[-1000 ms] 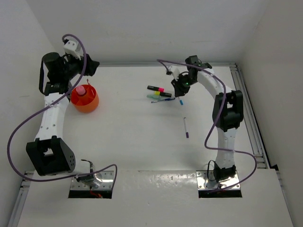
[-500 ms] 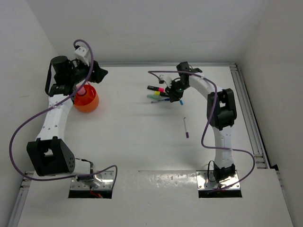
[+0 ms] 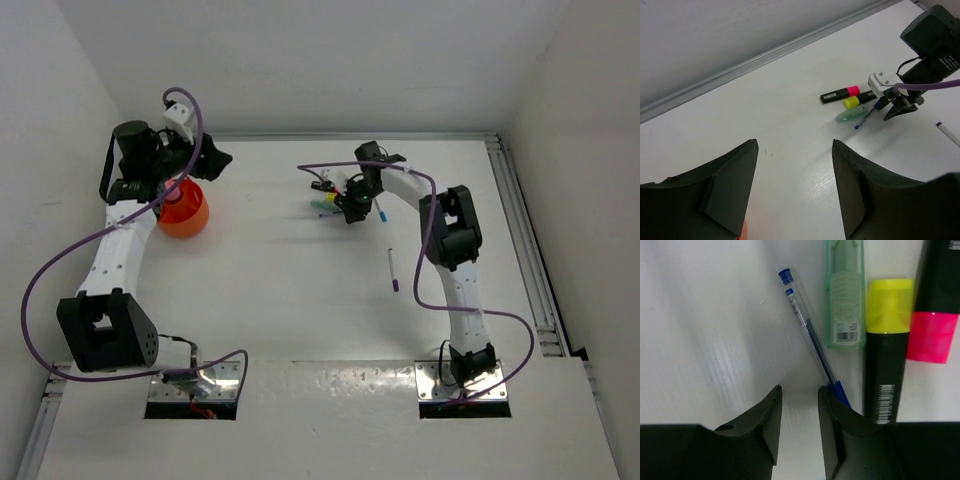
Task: Sort the stationery into containers
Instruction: Pick up the pen from the center of the board.
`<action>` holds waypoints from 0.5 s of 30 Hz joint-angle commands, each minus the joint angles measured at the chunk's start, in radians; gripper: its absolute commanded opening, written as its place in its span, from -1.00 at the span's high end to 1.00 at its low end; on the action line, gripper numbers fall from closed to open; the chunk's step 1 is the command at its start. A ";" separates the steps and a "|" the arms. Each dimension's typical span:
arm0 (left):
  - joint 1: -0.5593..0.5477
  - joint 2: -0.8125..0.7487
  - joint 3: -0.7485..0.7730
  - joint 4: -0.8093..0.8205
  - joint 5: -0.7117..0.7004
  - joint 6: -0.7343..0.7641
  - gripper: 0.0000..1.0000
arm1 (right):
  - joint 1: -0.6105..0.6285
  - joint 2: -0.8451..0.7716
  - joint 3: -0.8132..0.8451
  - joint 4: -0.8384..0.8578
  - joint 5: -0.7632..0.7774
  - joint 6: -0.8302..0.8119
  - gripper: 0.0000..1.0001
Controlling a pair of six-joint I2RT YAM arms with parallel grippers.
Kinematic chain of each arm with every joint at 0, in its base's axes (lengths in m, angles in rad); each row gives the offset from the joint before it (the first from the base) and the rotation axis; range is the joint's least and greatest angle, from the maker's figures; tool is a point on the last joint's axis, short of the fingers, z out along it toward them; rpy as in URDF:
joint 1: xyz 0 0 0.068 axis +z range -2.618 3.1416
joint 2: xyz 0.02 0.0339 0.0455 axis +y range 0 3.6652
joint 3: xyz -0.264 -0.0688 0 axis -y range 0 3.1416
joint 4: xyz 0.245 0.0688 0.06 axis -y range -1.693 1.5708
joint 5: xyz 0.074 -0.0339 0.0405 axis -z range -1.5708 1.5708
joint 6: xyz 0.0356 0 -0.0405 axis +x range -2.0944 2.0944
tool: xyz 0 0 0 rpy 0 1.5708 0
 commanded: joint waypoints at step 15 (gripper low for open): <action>0.000 0.006 -0.006 -0.008 0.022 0.047 -0.34 | 0.007 -0.044 -0.026 0.021 -0.036 -0.071 0.42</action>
